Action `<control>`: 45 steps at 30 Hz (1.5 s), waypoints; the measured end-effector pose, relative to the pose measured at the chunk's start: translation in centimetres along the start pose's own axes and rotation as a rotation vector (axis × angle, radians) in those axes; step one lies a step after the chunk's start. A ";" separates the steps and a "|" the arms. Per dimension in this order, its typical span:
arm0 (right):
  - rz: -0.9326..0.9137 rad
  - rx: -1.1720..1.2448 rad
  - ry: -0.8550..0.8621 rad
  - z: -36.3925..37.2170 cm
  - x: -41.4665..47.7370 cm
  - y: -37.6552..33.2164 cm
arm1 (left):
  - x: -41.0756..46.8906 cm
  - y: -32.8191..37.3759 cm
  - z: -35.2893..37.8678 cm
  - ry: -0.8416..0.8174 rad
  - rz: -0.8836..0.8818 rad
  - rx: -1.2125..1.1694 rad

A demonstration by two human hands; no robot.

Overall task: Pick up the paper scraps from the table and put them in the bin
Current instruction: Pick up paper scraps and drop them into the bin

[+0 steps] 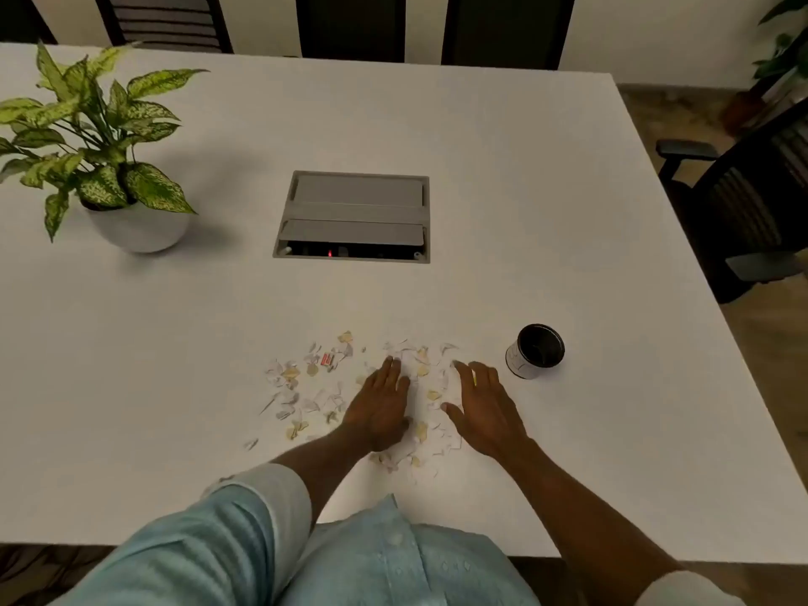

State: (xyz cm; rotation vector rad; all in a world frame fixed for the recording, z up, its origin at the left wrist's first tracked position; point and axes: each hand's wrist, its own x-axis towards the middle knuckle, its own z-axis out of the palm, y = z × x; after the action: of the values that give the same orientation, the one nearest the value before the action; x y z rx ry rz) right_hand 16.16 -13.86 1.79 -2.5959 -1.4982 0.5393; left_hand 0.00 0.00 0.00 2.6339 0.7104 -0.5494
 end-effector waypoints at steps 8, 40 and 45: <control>0.272 0.056 -0.092 3.1 -0.9 3.2 | 0.4 0.0 2.8 -0.159 0.001 -0.038; 0.288 0.398 0.157 3.8 2.4 3.5 | 1.6 -0.8 5.4 -0.174 -0.032 -0.077; 0.386 0.503 0.481 -1.6 3.3 5.3 | 1.6 -0.8 5.2 -0.171 -0.032 -0.069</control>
State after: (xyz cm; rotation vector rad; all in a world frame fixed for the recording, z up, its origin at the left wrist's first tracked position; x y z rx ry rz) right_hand 22.60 -13.59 1.09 -2.3670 -0.6217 0.2428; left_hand -0.55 -0.98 -5.43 2.4796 0.7059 -0.7351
